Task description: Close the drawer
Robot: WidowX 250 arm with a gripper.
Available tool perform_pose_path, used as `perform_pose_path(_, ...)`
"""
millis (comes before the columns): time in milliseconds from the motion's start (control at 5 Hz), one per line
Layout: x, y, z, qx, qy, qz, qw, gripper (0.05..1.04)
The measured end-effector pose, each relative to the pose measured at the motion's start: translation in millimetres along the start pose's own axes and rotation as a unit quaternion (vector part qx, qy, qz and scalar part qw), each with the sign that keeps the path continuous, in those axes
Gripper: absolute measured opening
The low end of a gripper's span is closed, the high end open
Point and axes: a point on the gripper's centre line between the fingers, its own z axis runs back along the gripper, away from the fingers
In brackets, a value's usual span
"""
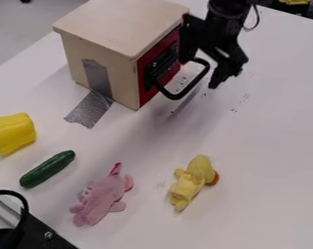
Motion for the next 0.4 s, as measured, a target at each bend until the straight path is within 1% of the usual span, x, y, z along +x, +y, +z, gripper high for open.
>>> perform_pose_path(200,-7,-5,21,-0.04,-0.016,0.01,0.999,1.0)
perform_pose_path(400,-28,-9,27,-0.098,-0.01,0.035,0.9946,1.0)
